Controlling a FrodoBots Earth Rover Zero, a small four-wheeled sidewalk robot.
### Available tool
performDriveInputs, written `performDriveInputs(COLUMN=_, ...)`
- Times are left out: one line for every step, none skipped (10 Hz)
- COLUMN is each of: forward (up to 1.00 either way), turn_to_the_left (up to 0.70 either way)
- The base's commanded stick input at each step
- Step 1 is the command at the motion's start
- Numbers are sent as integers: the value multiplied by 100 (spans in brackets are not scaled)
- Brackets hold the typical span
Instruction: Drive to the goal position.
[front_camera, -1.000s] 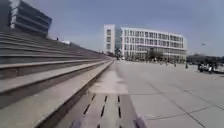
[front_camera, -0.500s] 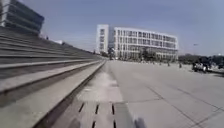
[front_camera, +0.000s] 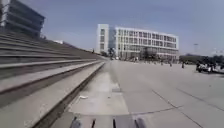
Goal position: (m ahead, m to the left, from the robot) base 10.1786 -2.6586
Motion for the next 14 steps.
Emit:
performDriveInputs(forward=70, turn_to_the_left=-34)
performDriveInputs(forward=70, turn_to_the_left=-34)
performDriveInputs(forward=70, turn_to_the_left=-34)
performDriveInputs(forward=70, turn_to_the_left=-34)
performDriveInputs(forward=70, turn_to_the_left=-34)
performDriveInputs(forward=70, turn_to_the_left=-34)
performDriveInputs(forward=70, turn_to_the_left=-34)
performDriveInputs(forward=70, turn_to_the_left=-34)
performDriveInputs(forward=70, turn_to_the_left=-7)
performDriveInputs(forward=70, turn_to_the_left=1)
performDriveInputs(forward=70, turn_to_the_left=1)
performDriveInputs(forward=70, turn_to_the_left=1)
performDriveInputs(forward=70, turn_to_the_left=1)
performDriveInputs(forward=70, turn_to_the_left=1)
